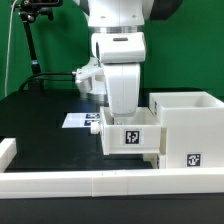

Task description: Assemble drawer

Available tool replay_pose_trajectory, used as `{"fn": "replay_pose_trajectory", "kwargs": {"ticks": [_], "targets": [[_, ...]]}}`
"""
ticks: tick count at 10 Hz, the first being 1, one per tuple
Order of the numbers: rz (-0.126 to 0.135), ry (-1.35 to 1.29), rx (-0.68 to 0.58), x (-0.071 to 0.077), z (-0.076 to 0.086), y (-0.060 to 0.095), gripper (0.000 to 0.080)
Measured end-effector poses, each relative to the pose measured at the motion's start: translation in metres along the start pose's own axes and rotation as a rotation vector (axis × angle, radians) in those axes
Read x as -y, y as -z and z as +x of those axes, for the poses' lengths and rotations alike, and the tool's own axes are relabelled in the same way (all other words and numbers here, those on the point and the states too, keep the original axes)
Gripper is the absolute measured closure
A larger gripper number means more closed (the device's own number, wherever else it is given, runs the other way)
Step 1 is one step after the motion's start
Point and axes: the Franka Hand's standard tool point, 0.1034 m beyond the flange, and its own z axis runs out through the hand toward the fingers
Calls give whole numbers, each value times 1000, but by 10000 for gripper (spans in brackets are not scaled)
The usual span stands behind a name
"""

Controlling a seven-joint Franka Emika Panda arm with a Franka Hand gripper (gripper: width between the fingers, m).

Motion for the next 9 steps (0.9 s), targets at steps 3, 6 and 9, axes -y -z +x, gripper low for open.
{"fn": "replay_pose_trajectory", "kwargs": {"ticks": [3,6,9], "targets": [[-14,-20,-3,0,2,-6,757],[-22,-56,-4,0,7,-8,757],[-19,-108,8,2,7,-9,757]]}}
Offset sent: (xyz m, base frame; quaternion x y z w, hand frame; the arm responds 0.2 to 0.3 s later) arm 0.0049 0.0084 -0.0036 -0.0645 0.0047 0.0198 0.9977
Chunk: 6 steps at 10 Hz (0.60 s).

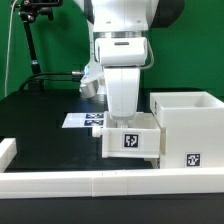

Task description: Assemble drawer

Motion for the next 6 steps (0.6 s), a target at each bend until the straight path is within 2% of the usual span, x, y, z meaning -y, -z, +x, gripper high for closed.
{"fn": "replay_pose_trajectory", "kwargs": {"ticks": [4,6], "targets": [[3,-9,1,1,-1,-1,757],[11,0,7,1,1,6,757]]}}
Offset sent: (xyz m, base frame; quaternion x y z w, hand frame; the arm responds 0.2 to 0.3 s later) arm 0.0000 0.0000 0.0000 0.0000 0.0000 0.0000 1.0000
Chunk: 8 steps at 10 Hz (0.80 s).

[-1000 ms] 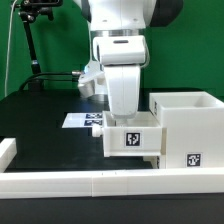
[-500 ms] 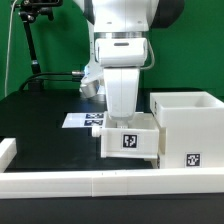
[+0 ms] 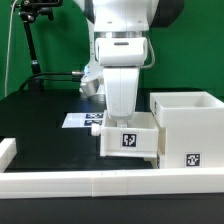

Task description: Assemble drawer

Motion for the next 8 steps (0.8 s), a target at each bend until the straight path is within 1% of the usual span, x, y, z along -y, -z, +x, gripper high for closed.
{"fn": "replay_pose_trajectory", "kwargs": {"ticks": [1,3,4,8], "targets": [[8,0,2,1,3,2,757],[14,1,2,3,7,2,757],[18,2,3,4,7,1,757],[23,-1,4,5,6,-1,757]]}}
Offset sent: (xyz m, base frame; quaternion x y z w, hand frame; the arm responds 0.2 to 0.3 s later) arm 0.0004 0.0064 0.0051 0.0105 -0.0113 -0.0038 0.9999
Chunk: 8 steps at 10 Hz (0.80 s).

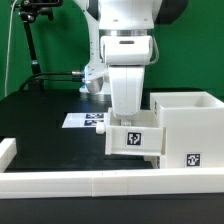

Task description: Assemble drawer

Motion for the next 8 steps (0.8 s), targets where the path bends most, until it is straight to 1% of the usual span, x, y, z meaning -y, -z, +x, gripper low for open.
{"fn": "replay_pose_trajectory", "kwargs": {"ticks": [2,4,8], "targets": [[4,33,5,1,2,0,757],[18,47,13,3,3,2,757],[17,44,12,2,2,1,757]]}}
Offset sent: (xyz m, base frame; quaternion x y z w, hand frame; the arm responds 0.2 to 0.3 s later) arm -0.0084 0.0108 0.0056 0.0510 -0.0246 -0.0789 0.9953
